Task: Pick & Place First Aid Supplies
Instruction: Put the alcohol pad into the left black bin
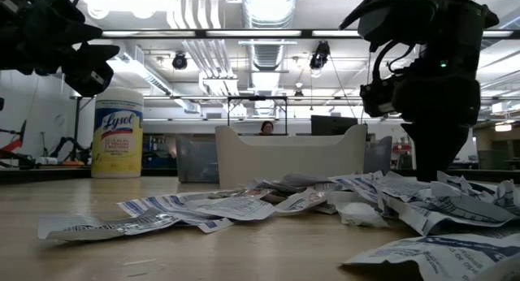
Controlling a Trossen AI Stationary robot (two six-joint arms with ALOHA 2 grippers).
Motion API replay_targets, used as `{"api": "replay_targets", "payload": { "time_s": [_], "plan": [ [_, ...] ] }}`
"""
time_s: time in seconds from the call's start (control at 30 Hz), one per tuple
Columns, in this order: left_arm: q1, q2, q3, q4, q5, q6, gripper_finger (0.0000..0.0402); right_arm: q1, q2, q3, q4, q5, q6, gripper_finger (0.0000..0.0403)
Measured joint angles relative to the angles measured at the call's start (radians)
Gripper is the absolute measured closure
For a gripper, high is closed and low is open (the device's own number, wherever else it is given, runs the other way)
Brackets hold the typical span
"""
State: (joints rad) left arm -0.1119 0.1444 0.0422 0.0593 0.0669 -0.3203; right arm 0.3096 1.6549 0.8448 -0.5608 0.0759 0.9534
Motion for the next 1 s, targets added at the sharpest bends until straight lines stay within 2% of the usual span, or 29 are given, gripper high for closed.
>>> {"api": "replay_targets", "payload": {
  "time_s": [0.13, 0.47, 0.63, 0.73, 0.83, 1.0],
  "plan": [
    [0.000, 0.000, 0.000, 0.000, 0.000, -0.005, 0.0266, 0.003, -0.025, -0.002, -0.021, -0.024, 0.001, 0.0392],
    [0.000, 0.000, 0.000, 0.000, 0.000, -0.006, 0.0266, 0.001, -0.130, -0.001, -0.055, -0.009, -0.021, 0.0394],
    [0.000, 0.000, 0.000, 0.000, 0.000, -0.006, 0.0266, 0.003, -0.130, -0.004, -0.053, -0.010, -0.042, 0.0394],
    [0.000, 0.000, 0.000, 0.000, 0.000, -0.011, 0.0266, 0.003, -0.120, -0.004, -0.043, -0.049, -0.076, 0.0394],
    [0.000, 0.000, 0.000, 0.000, 0.000, -0.014, 0.0266, 0.003, -0.114, -0.004, -0.011, -0.083, -0.098, 0.0383],
    [0.000, 0.000, 0.000, 0.000, 0.000, -0.014, 0.0266, 0.003, -0.098, -0.004, 0.007, -0.086, -0.093, 0.0337]
  ]
}}
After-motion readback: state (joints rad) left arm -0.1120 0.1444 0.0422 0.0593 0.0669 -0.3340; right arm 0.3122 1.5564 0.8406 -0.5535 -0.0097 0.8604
